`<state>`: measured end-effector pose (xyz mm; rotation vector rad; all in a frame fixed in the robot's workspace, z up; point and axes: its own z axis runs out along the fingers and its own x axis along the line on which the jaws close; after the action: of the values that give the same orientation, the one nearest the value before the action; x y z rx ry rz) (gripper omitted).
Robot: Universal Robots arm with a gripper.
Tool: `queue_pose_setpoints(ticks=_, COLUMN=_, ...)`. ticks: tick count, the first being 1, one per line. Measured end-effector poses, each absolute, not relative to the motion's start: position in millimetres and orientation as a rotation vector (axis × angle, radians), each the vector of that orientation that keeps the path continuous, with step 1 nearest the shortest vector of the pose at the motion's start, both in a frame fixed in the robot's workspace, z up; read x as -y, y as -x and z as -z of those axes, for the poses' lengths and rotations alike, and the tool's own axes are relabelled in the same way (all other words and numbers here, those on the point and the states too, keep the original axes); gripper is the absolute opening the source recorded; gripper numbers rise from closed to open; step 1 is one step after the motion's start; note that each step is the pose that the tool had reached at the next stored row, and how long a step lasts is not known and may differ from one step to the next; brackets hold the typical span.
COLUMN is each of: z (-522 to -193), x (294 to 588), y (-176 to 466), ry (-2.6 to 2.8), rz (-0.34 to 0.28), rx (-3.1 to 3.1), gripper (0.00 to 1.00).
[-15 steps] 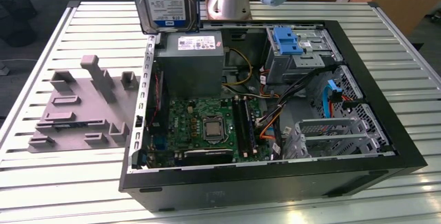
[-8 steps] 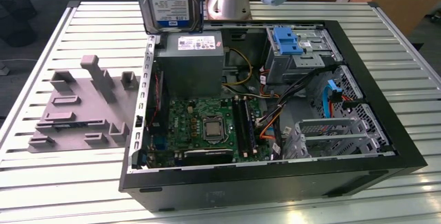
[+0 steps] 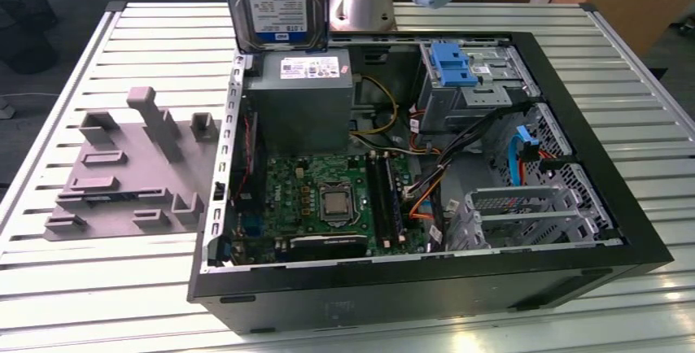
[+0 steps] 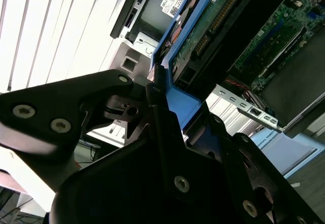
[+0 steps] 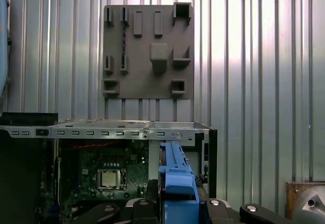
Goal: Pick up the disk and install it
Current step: 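Pick up the disk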
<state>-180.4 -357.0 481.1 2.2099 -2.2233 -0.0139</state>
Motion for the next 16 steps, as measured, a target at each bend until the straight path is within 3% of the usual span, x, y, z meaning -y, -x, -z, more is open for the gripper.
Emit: queue_pose_setpoints(ticks=16, z=-481.1, x=357.0, y=162.6, ry=-2.210, rz=0.014, rx=2.223, gripper=0.36)
